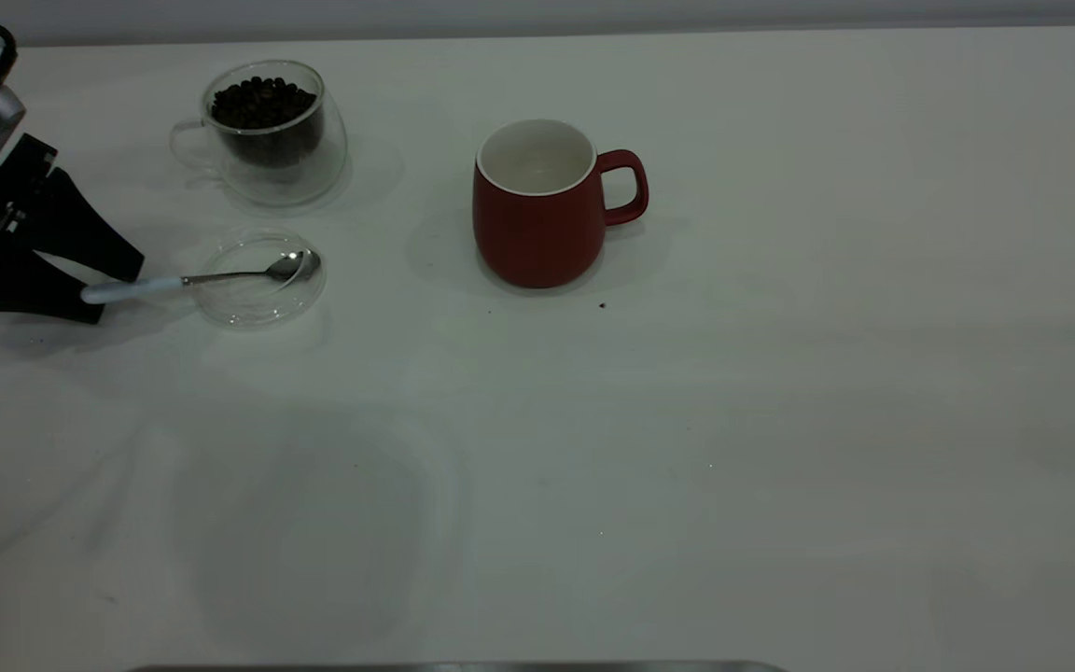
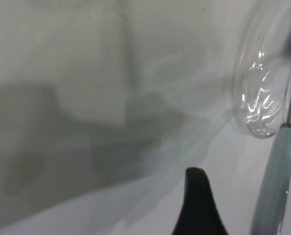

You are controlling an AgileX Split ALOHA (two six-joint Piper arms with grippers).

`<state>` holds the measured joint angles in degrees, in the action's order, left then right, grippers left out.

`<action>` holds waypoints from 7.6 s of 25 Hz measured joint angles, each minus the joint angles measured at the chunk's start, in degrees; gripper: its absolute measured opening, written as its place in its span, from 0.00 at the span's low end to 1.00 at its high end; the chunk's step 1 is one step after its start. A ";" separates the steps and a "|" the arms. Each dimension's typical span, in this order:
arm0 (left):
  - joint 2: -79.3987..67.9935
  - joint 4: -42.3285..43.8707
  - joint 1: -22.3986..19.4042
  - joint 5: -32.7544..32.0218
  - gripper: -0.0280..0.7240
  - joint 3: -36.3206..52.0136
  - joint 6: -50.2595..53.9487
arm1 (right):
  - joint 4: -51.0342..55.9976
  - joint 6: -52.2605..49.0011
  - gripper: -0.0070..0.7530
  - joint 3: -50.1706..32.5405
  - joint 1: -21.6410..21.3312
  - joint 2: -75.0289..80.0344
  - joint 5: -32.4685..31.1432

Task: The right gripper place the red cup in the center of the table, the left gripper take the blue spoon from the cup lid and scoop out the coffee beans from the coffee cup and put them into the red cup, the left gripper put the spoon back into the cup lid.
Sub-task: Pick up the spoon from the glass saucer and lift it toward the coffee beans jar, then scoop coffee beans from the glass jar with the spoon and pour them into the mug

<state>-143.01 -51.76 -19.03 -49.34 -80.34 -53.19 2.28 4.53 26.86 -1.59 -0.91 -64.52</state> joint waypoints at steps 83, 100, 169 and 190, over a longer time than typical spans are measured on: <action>6.54 -5.98 0.89 -16.90 0.20 -11.38 5.12 | 0.00 0.00 0.64 0.00 0.00 0.00 0.00; 2.58 -4.29 0.89 -17.13 0.20 -14.76 5.71 | 0.00 0.00 0.64 0.00 0.00 0.00 0.00; -3.46 -10.26 -0.26 -17.13 0.20 -15.08 6.91 | 0.00 0.00 0.64 0.00 0.00 0.00 0.00; -5.12 -10.21 -0.26 -17.36 0.20 -15.43 7.02 | 0.00 0.00 0.64 0.00 0.00 0.00 0.00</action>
<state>-148.14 -61.97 -19.28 -66.70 -95.77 -46.17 2.28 4.53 26.86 -1.59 -0.91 -64.52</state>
